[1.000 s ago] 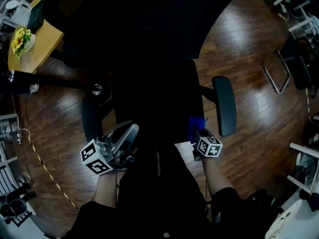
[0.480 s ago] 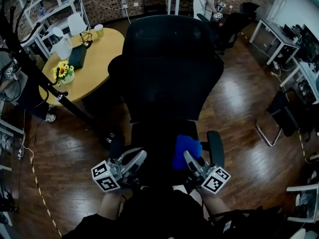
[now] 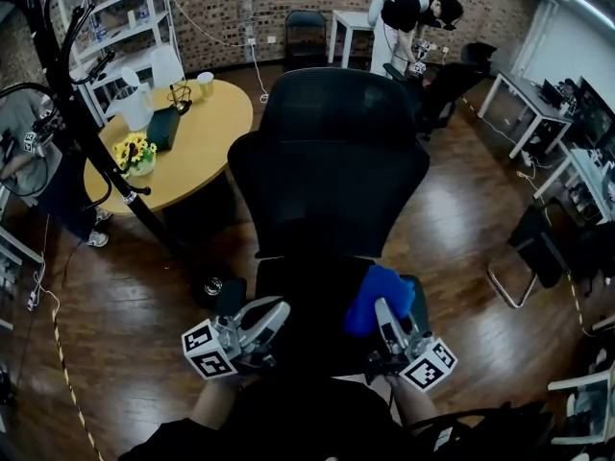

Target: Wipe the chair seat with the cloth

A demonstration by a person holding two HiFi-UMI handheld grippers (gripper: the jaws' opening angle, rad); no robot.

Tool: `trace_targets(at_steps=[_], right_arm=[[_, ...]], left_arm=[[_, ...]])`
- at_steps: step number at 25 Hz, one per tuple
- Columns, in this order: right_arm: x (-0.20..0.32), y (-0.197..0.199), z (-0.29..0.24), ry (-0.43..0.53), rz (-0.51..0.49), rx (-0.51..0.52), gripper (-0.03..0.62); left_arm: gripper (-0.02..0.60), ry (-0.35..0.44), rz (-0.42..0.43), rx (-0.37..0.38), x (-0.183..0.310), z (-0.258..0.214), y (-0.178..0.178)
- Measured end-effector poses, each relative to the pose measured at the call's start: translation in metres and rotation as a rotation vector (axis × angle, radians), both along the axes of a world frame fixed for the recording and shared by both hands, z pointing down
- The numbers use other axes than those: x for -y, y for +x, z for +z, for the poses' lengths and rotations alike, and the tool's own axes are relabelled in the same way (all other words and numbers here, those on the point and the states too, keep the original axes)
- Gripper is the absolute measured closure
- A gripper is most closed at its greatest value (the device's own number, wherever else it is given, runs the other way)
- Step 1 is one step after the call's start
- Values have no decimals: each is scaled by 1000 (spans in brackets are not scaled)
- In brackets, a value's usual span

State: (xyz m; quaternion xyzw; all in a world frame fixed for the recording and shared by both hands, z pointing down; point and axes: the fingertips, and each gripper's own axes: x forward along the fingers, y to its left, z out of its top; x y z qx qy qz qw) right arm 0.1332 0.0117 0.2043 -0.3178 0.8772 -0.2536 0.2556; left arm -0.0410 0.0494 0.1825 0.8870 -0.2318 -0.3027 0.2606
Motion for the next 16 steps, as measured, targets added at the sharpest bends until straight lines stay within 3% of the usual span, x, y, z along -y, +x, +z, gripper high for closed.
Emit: trace_targets(at_steps=[16], right_arm=[[-15, 3, -3, 42, -5, -47, 533]], left_arm=[[589, 2, 2, 10, -5, -5, 11]])
